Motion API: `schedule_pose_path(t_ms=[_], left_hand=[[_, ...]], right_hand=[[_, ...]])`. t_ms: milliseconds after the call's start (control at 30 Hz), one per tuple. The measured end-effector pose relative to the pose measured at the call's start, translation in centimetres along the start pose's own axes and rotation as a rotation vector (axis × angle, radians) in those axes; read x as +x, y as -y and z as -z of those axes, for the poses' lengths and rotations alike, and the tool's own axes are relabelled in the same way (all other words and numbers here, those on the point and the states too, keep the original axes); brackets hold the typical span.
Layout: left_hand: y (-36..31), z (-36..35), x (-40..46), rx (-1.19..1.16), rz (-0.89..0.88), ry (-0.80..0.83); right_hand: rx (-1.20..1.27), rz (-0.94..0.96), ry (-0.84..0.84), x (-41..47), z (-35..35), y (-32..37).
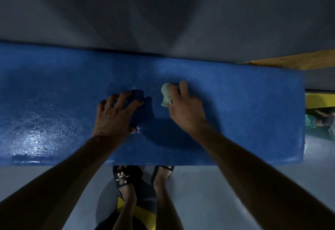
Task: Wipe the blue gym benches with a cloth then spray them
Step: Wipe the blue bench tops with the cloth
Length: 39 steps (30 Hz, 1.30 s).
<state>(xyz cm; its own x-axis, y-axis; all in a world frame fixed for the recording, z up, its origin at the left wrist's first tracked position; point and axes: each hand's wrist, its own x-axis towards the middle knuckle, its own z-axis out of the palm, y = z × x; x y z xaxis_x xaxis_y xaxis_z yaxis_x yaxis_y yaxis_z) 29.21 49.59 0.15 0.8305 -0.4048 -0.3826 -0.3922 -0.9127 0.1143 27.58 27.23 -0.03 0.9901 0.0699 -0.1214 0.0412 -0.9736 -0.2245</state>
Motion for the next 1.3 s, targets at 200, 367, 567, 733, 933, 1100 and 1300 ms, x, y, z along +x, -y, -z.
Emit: schedule_pose_path(t_ms=[200,367,567,733,933,1100,1300], left_hand=[[-0.1,0.1,0.1,-0.003,0.007,0.017],[-0.5,-0.1,0.0,-0.008,0.03,0.015],[-0.4,-0.1,0.1,-0.002,0.021,0.004],[-0.5,0.0,0.0,-0.01,0.028,0.002],[-0.4,-0.3,0.0,-0.019,0.037,0.003],[-0.4,-0.2,0.0,-0.009,0.042,0.002],[-0.3,-0.4,0.0,-0.002,0.03,-0.014]], right_hand=[[-0.074,-0.485,-0.032,0.2,3.3,-12.6],[0.105,-0.87,-0.204,2.9,1.2,-6.6],[0.012,-0.011,0.053,3.9,0.4,0.4],[-0.1,-0.271,-0.029,2.7,2.5,-10.0],[0.095,-0.829,-0.189,5.2,2.0,-8.5],[0.126,-0.186,-0.015,8.7,0.3,1.1],[-0.052,-0.059,-0.014,6.6,2.4,-9.4]])
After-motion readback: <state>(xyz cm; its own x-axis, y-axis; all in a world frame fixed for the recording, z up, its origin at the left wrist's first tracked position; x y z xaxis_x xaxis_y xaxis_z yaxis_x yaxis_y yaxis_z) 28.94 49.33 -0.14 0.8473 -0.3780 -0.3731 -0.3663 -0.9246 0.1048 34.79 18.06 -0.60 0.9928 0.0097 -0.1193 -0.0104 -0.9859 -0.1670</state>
